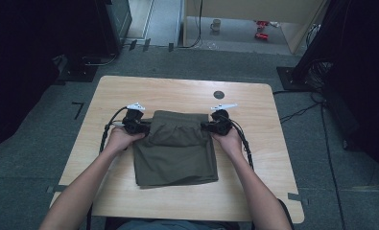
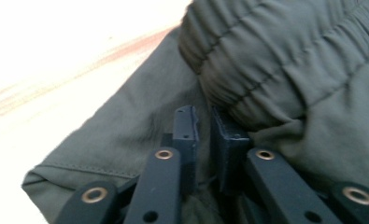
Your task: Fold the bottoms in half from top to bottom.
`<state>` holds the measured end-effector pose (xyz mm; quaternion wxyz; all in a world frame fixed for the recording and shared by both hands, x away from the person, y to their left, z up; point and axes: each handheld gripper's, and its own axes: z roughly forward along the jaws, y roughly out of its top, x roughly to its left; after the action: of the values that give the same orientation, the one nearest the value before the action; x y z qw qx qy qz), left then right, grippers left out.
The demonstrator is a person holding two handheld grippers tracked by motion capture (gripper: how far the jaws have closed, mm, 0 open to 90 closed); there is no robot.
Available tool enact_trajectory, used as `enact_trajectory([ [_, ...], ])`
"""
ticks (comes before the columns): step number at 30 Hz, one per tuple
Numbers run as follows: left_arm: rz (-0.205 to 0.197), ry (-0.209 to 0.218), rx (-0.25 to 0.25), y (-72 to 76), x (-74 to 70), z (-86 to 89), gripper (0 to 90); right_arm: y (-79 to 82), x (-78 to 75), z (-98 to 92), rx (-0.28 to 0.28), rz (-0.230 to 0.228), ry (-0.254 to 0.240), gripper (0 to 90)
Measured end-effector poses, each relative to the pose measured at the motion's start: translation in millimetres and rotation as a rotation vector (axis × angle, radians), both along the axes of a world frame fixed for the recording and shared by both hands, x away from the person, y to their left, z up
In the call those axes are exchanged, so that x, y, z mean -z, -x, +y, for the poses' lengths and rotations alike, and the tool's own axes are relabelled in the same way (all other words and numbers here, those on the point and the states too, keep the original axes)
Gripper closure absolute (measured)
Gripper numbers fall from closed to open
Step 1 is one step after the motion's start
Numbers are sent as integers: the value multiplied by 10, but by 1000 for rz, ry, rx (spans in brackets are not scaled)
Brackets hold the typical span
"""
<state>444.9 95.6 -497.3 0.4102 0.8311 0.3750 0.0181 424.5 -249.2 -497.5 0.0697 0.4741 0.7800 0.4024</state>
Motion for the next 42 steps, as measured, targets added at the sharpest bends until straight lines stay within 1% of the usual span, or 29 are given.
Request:
enact_trajectory([
  [3,-23,0,7,37,-66,19,781,19,-29,6,-7,-8,-2,832],
  [4,-33,8,11,58,-106,29,778,34,-59,17,-18,-22,0,831],
  [6,-39,10,14,68,-125,31,767,43,-73,24,-22,-25,-1,830],
  [7,-53,8,21,89,-157,32,753,58,-95,32,-29,-30,-5,829],
  [8,-53,8,21,89,-157,32,743,58,-95,32,-29,-30,-5,829],
  [9,-61,2,28,108,-183,35,734,79,-114,31,-37,-32,-6,826],
  [11,-66,-3,36,127,-199,39,723,124,-127,25,-40,-57,-9,825],
  [13,-70,-11,48,148,-209,40,720,157,-139,19,-55,-58,-1,822],
  [15,-77,-12,52,164,-212,40,718,180,-143,15,-58,-59,3,822],
  [16,-82,-14,61,196,-228,45,717,215,-154,8,-66,-57,5,821],
  [17,-82,-14,61,196,-228,45,716,233,-161,3,-69,-60,4,819],
  [22,-108,-3,82,291,-297,79,706,295,-195,-4,-77,-65,-3,814],
  [25,-110,0,100,352,-314,80,702,338,-209,5,-88,-74,2,810],
  [30,-97,-22,131,457,-281,52,707,393,-239,4,-100,-73,2,806],
  [33,-95,-20,136,486,-270,57,707,399,-241,-1,-99,-68,-1,806],
  [34,-87,-22,140,500,-267,61,707,400,-229,0,-103,-62,0,808],
  [37,-85,-30,148,553,-255,66,707,409,-221,5,-108,-52,-7,808],
  [38,-83,-28,151,572,-254,70,705,441,-224,1,-117,-62,-13,808],
  [39,-81,-29,154,590,-255,76,705,441,-224,1,-117,-62,-13,808],
  [40,-83,-28,157,610,-256,80,700,489,-247,-4,-120,-71,-14,806],
  [42,-88,-30,166,648,-261,89,698,519,-260,-7,-124,-76,-21,805],
])
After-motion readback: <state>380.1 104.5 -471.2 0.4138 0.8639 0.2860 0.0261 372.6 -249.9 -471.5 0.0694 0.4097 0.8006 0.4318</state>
